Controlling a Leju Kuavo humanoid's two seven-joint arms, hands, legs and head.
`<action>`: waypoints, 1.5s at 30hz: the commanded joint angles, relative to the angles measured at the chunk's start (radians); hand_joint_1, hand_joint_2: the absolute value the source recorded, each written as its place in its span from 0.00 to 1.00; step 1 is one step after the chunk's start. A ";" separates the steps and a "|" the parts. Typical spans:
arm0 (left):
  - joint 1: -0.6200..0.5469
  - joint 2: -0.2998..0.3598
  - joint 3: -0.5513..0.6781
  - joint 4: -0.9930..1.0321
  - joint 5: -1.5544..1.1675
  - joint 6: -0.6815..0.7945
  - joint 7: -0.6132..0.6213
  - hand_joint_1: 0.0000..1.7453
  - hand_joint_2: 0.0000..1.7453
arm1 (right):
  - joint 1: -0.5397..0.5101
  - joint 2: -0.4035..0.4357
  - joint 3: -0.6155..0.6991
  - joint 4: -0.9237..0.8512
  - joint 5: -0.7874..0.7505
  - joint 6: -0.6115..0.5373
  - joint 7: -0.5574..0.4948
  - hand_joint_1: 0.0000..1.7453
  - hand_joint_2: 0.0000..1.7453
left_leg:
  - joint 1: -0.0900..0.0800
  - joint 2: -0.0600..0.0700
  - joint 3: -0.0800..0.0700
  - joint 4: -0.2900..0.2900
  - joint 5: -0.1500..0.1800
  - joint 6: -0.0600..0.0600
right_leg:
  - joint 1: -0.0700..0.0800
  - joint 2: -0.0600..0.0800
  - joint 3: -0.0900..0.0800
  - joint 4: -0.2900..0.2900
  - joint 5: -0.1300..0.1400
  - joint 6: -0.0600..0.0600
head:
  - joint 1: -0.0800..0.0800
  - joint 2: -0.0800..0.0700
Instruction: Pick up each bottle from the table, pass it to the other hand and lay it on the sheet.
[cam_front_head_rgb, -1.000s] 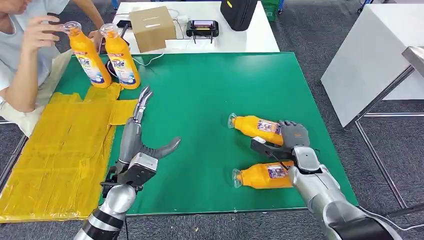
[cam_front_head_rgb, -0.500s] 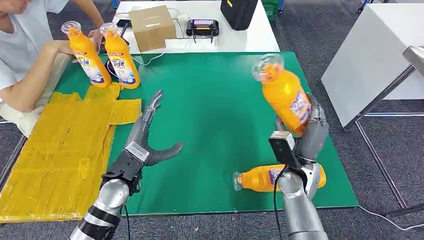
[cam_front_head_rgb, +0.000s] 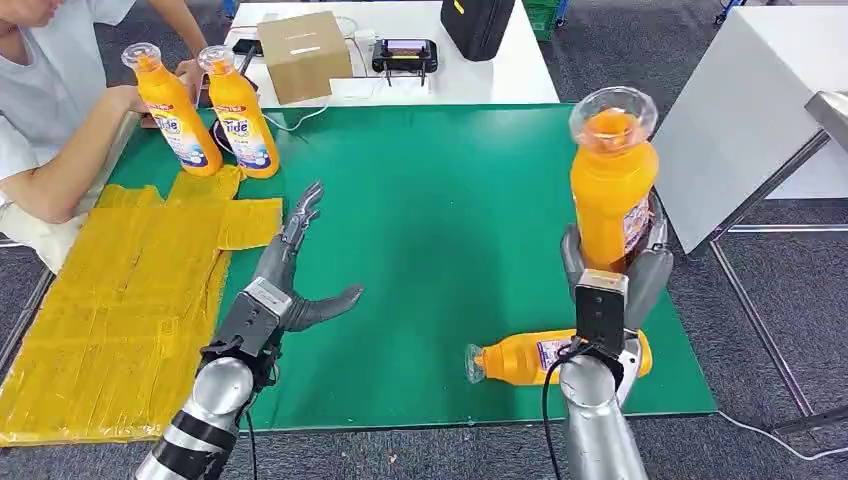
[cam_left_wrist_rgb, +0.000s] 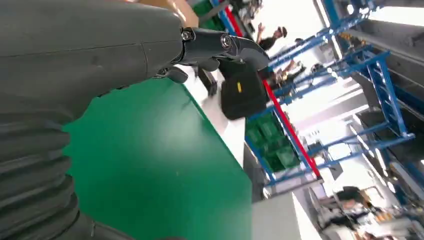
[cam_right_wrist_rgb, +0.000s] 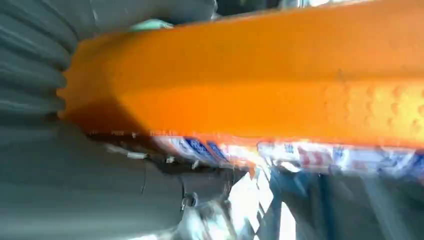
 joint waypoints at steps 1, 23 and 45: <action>-0.072 0.043 -0.008 0.054 0.121 -0.098 -0.007 0.00 1.00 | -0.124 -0.059 0.259 0.224 -0.238 0.371 0.062 1.00 1.00 | 0.002 0.005 0.006 0.001 -0.003 -0.002 | 0.001 0.010 0.004 -0.001 0.000 -0.002 | 0.000 0.000; -0.140 0.020 -0.093 0.161 0.185 -0.170 0.002 0.00 1.00 | -0.214 -0.019 0.547 0.521 -0.115 0.445 0.053 1.00 1.00 | 0.002 0.000 0.005 0.000 -0.001 -0.002 | 0.001 0.004 0.004 -0.001 -0.001 -0.002 | 0.000 0.000; -0.178 -0.008 -0.081 0.265 0.184 -0.150 0.005 1.00 1.00 | -0.209 -0.016 0.550 0.536 -0.103 0.418 0.045 1.00 1.00 | 0.003 0.000 0.006 0.001 -0.002 -0.002 | 0.002 0.005 0.006 0.000 -0.003 -0.002 | 0.000 0.000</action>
